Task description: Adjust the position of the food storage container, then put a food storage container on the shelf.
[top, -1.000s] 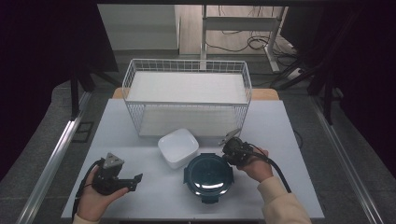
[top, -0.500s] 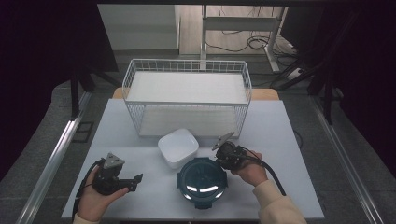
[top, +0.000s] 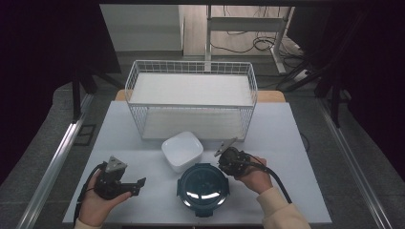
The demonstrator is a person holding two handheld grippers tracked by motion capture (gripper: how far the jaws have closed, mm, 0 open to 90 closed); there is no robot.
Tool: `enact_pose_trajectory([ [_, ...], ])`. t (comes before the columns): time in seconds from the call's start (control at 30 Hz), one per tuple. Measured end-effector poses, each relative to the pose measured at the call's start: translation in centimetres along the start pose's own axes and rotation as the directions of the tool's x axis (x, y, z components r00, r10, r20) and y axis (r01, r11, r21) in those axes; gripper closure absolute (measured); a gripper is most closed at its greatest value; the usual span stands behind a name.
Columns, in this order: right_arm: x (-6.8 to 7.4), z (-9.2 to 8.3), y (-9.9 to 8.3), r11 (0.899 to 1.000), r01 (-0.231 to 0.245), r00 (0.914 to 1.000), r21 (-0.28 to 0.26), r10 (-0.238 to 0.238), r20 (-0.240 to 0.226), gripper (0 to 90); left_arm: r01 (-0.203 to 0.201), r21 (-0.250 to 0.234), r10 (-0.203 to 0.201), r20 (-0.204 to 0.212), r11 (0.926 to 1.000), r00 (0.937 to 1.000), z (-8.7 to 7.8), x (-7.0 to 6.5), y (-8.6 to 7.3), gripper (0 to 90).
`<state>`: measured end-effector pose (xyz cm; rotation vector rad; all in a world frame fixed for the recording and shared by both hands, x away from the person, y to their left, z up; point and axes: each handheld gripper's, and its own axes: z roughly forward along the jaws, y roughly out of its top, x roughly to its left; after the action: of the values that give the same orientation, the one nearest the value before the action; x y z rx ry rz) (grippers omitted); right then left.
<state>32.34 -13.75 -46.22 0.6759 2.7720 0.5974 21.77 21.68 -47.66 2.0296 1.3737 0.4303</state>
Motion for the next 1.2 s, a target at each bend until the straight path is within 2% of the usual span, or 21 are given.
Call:
enact_pose_trajectory([
  [0.03, -0.2, -0.5, -0.2, 1.000, -0.013, 0.9996, -0.014, 0.013, 0.026, 88.9, 0.003, -0.002, -0.003, 0.000, 1.0000, 1.0000, 0.0, 0.0, 0.0, 17.3],
  [0.07, -0.2, -1.0, -0.4, 0.998, -0.044, 0.9985, -0.040, 0.045, 0.029, 89.0, 0.002, -0.003, -0.002, 0.000, 1.0000, 1.0000, 0.0, 0.0, 0.0, 17.3],
  [0.1, -0.4, -1.4, -0.6, 0.996, -0.056, 0.9980, -0.064, 0.058, 0.026, 89.0, 0.004, -0.004, -0.004, 0.000, 1.0000, 1.0000, -0.1, 0.0, 0.0, 17.3],
  [0.13, -0.4, -2.2, -0.9, 0.991, -0.083, 0.9961, -0.101, 0.086, 0.022, 89.0, 0.004, -0.004, -0.004, 0.000, 1.0000, 1.0000, -0.1, 0.0, 0.0, 17.3],
  [0.17, -0.3, -3.2, -1.6, 0.982, -0.119, 0.9924, -0.145, 0.122, 0.016, 89.0, 0.004, -0.004, -0.004, 0.002, 1.0000, 1.0000, -0.1, 0.0, 0.0, 17.3],
  [0.2, -0.3, -3.2, -1.6, 0.982, -0.119, 0.9924, -0.145, 0.122, 0.016, 89.0, 0.005, -0.006, -0.005, 0.005, 1.0000, 1.0000, -0.1, 0.0, 0.0, 17.3],
  [0.3, 0.1, -4.6, -2.9, 0.962, -0.179, 0.9835, -0.208, 0.181, -0.010, 88.6, 0.003, -0.007, -0.003, 0.007, 1.0000, 1.0000, -0.1, -0.2, 0.1, 17.3],
  [0.33, 0.2, -4.9, -3.5, 0.954, -0.200, 0.9794, -0.225, 0.201, -0.020, 85.5, 0.002, -0.007, -0.002, 0.008, 1.0000, 1.0000, 0.0, -0.2, 0.1, 17.3],
  [0.4, 0.5, -5.2, -4.4, 0.943, -0.227, 0.9729, -0.244, 0.231, -0.011, 69.0, 0.004, -0.011, -0.004, 0.010, 0.9999, 0.9999, 0.0, -0.4, 0.1, 17.3],
  [0.47, 0.8, -5.5, -5.2, 0.928, -0.260, 0.9626, -0.268, 0.271, 0.002, 45.3, 0.000, -0.008, 0.000, 0.012, 1.0000, 0.9999, 0.0, -0.4, 0.1, 17.3],
  [0.5, 1.0, -5.8, -5.9, 0.907, -0.306, 0.9496, -0.291, 0.313, -0.024, 32.3, 0.004, -0.010, -0.003, 0.015, 0.9999, 0.9999, 0.0, -0.4, 0.1, 17.2],
  [0.53, 1.0, -5.8, -5.9, 0.907, -0.306, 0.9496, -0.291, 0.313, -0.024, 32.3, 0.004, -0.011, -0.004, 0.017, 0.9999, 0.9998, 0.0, -0.4, 0.1, 17.2],
  [0.57, 1.1, -5.8, -6.1, 0.901, -0.318, 0.9459, -0.296, 0.323, -0.034, 28.2, 0.005, -0.012, -0.005, 0.017, 0.9999, 0.9998, -0.1, -0.4, 0.1, 17.2],
  [0.63, 1.2, -6.0, -6.8, 0.880, -0.350, 0.9351, -0.320, 0.348, -0.066, 24.2, 0.012, -0.016, -0.012, 0.017, 0.9998, 0.9998, -0.1, -0.4, 0.1, 17.2],
  [0.67, 1.3, -6.1, -7.0, 0.880, -0.359, 0.9327, -0.312, 0.351, -0.082, 21.7, 0.016, -0.019, -0.016, 0.020, 0.9997, 0.9997, -0.1, -0.4, 0.1, 17.2],
  [0.77, 1.5, -6.3, -7.7, 0.873, -0.364, 0.9296, -0.325, 0.362, -0.067, 18.4, 0.029, -0.027, -0.029, 0.031, 0.9992, 0.9991, -0.2, -0.4, 0.2, 17.1],
  [0.9, 1.4, -6.2, -8.5, 0.848, -0.407, 0.9122, -0.338, 0.396, -0.105, 17.8, 0.040, -0.039, -0.038, 0.045, 0.9985, 0.9983, -0.5, -0.5, 0.2, 17.1],
  [1.03, 1.3, -6.3, -8.9, 0.829, -0.430, 0.9016, -0.359, 0.415, -0.122, 17.7, 0.040, -0.041, -0.038, 0.052, 0.9984, 0.9979, -0.5, -0.6, 0.3, 17.1],
  [1.17, 1.3, -6.4, -9.0, 0.819, -0.440, 0.8965, -0.368, 0.423, -0.131, 17.5, 0.045, -0.043, -0.043, 0.056, 0.9980, 0.9975, -0.5, -0.7, 0.4, 16.9],
  [1.2, 1.3, -6.4, -9.0, 0.814, -0.447, 0.8932, -0.371, 0.428, -0.137, 17.4, 0.046, -0.044, -0.044, 0.057, 0.9979, 0.9974, -0.5, -0.7, 0.4, 16.8],
])
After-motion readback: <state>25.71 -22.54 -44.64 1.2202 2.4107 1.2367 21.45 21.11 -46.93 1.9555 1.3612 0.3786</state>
